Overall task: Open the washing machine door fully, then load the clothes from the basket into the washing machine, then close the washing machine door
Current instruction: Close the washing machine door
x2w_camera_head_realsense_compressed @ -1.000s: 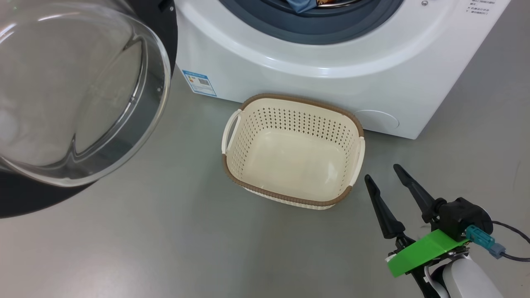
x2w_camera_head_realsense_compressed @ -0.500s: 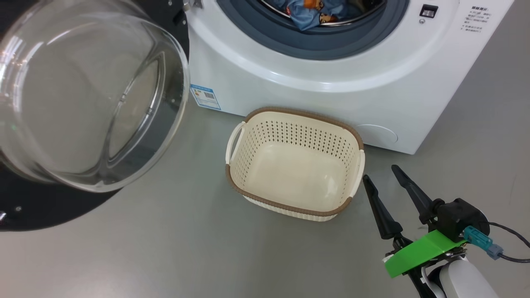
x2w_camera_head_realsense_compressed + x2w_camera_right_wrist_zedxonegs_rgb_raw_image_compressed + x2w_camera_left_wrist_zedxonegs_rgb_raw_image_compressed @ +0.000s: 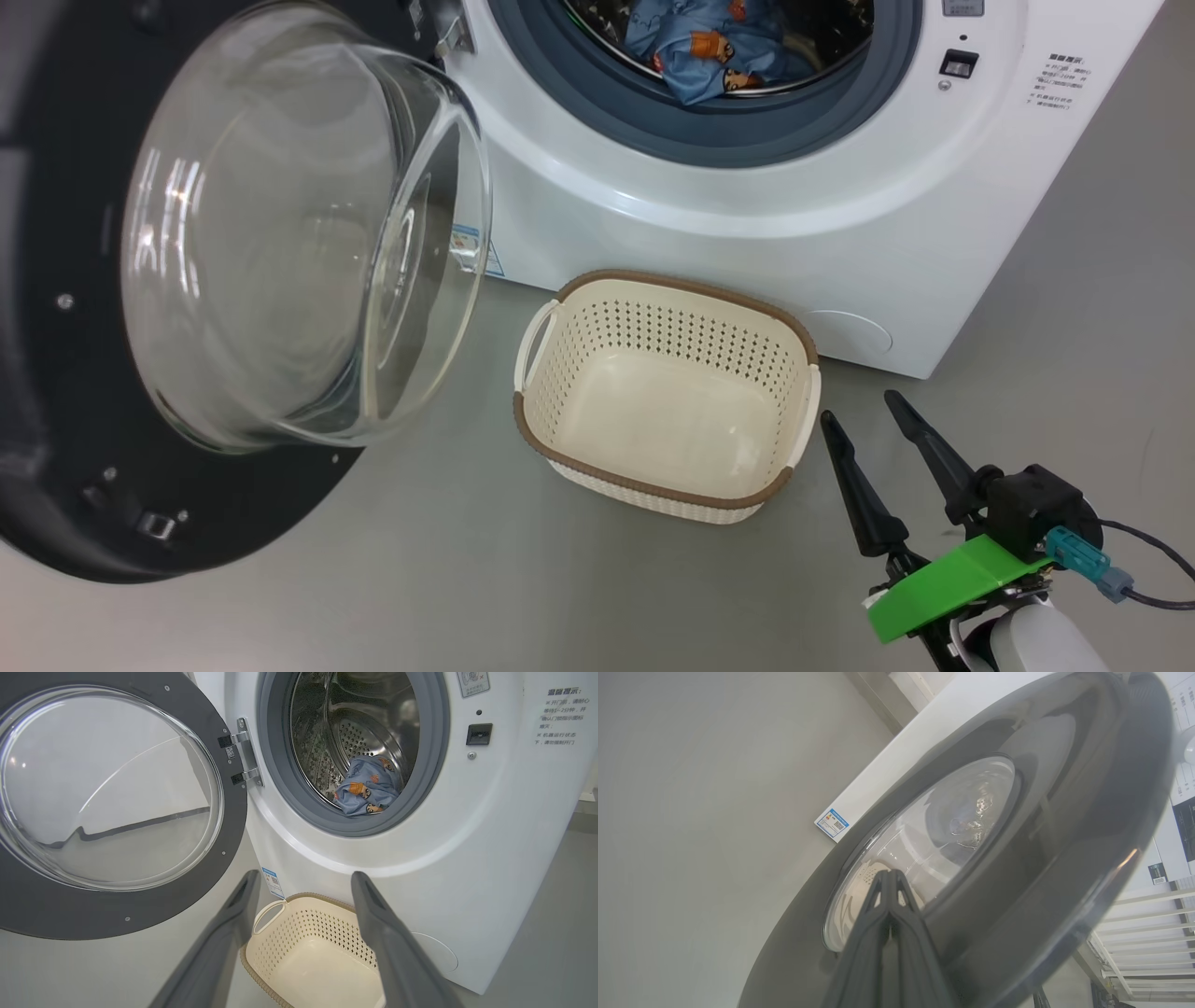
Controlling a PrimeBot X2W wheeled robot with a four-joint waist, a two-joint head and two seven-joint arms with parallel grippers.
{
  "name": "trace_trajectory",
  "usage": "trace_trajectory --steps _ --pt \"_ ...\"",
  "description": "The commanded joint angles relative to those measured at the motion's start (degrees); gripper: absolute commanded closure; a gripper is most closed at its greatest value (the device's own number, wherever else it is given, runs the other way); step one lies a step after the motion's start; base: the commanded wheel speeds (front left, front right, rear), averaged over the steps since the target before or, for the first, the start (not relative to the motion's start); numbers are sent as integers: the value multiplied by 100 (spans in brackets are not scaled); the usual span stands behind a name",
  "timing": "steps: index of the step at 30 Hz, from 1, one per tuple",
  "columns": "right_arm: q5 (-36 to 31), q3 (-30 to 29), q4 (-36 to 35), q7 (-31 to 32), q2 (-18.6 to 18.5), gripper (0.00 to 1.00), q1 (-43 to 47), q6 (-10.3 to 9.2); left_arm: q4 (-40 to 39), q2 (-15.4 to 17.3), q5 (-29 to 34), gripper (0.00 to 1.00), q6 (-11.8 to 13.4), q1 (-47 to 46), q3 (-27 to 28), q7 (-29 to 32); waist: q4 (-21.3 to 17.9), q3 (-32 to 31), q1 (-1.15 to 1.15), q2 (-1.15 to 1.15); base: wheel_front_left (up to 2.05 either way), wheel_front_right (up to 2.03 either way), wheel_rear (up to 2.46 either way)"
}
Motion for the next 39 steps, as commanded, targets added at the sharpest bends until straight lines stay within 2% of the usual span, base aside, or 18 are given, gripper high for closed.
trace_trajectory --steps 1,9,15,21,26,31,39 --pt "15 105 -140 -28 41 0 37 9 -202 339 -50 100 -57 -64 217 70 -4 -19 0 0 0 0 0" --pt "36 56 -157 -28 64 0 136 9 -966 221 -257 100 -57 23 196 532 -75 -171 0 0 0 0 0" --pt "36 -17 -170 -28 96 0 242 9 -1763 -42 -327 100 -57 57 49 968 -239 -297 0 0 0 0 0" --pt "24 -91 -202 -28 131 0 263 9 -2238 -311 -159 100 -57 8 -241 1210 -488 -353 0 0 0 0 0" --pt "23 -138 -220 -28 168 0 266 9 -2440 -655 48 100 -57 -210 -549 1198 -750 -387 0 0 0 0 0" --pt "26 -154 -247 -28 241 0 267 9 -2358 -1029 216 100 -57 -517 -807 1012 -1177 -392 0 0 0 0 0" --pt "15 -264 -316 -28 322 0 266 9 -2138 -1162 382 100 -57 -678 -905 616 -1808 -331 0 0 0 0 0"
